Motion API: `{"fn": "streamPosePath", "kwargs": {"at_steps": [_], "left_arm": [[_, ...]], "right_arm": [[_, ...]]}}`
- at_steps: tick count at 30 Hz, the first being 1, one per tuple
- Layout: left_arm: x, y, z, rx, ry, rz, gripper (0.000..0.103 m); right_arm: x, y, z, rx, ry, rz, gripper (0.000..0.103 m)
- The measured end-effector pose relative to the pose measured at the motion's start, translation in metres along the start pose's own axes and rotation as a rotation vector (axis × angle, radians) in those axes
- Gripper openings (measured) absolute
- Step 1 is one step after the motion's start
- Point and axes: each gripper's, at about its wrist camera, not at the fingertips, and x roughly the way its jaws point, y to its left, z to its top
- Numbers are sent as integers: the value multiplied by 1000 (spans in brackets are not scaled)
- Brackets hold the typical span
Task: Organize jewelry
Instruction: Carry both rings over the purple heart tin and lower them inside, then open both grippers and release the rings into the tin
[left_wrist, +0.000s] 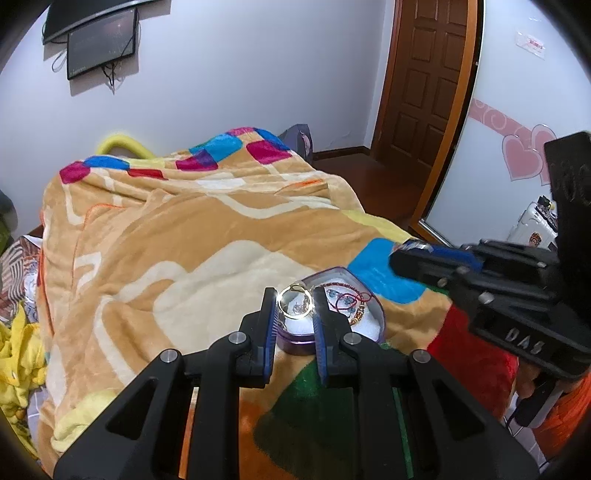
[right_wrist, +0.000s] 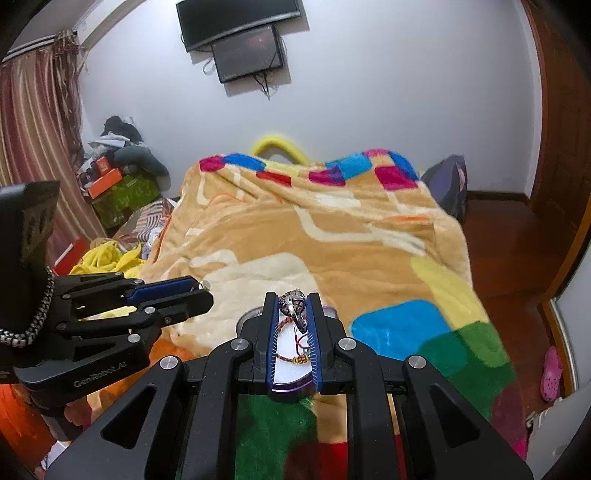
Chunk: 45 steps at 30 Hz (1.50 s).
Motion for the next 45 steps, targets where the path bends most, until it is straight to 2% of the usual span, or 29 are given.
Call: {"fn": "streamPosePath", "kwargs": {"at_steps": [7, 13, 27, 32, 36, 45], "left_arm": [[29, 2, -9, 2, 68, -30, 17], [51, 1, -13, -3, 117, -22, 17], [41, 1, -11, -6, 105, -21, 18], [19, 3, -5, -13, 67, -9, 19], [-7, 1, 2, -11, 15, 16, 25], [-97, -21, 15, 43, -174, 82, 30]], "right_arm": [[27, -2, -17, 8, 90, 16, 13], [35, -6, -19, 10, 129, 23, 14], [34, -6, -9, 8, 146, 5, 16], [18, -1, -3, -2, 118, 2, 17], [-1, 5, 6, -13, 78, -6, 17], [-83, 32, 27, -52, -105, -29, 17]]}}
